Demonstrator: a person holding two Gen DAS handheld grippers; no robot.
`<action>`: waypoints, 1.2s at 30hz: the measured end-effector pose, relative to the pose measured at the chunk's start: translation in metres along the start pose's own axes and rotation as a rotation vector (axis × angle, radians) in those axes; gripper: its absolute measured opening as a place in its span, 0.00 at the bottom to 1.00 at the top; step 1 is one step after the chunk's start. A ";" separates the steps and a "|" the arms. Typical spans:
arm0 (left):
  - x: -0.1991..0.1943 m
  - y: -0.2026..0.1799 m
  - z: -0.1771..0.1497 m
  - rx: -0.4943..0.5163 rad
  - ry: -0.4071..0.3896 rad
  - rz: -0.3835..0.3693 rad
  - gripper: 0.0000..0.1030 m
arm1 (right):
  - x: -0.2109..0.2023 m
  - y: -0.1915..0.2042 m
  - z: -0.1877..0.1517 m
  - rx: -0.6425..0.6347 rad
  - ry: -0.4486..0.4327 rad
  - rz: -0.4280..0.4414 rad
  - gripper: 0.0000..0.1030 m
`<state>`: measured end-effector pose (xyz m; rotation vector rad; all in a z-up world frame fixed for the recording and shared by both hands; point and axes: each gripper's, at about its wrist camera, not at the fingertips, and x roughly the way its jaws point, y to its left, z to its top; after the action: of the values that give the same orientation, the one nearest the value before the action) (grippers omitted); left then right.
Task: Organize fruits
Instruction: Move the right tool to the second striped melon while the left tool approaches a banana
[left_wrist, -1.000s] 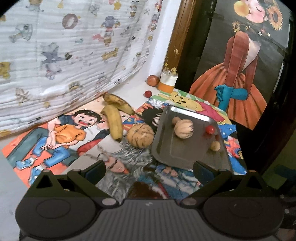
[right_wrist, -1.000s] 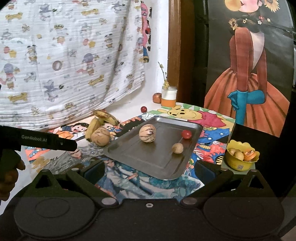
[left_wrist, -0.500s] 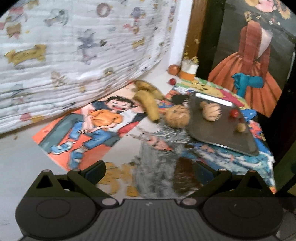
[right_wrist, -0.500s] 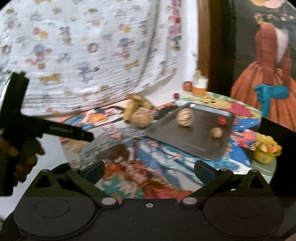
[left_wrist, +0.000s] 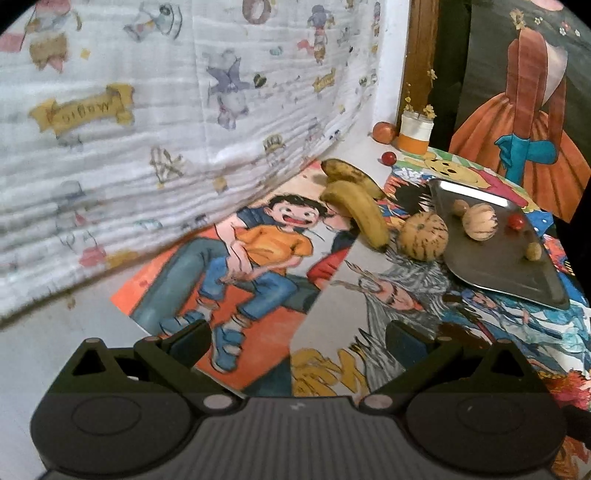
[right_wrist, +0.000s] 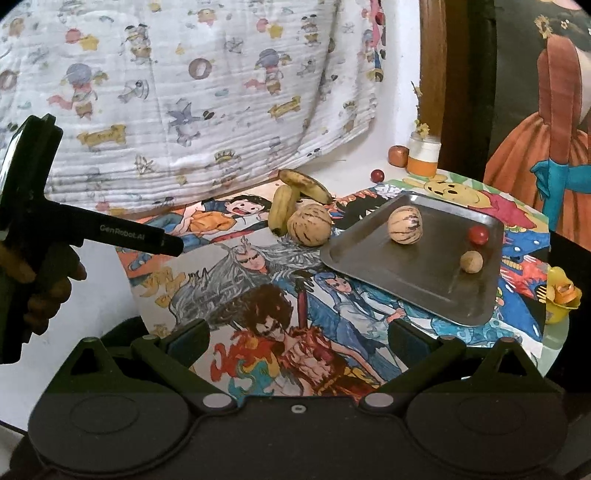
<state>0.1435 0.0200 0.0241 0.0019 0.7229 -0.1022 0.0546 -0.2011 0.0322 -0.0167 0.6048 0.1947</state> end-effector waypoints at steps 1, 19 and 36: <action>-0.001 0.001 0.002 0.004 -0.004 0.003 1.00 | 0.000 0.001 0.002 0.006 -0.005 -0.001 1.00; 0.069 0.031 0.067 0.056 0.100 0.061 1.00 | 0.071 -0.007 0.051 0.145 0.091 -0.072 0.99; 0.090 -0.003 0.137 0.170 0.466 -0.012 1.00 | 0.050 -0.001 0.110 0.191 0.232 -0.192 0.99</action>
<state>0.3006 0.0038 0.0674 0.1893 1.1780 -0.1774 0.1571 -0.1851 0.0944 0.0884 0.8465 -0.0532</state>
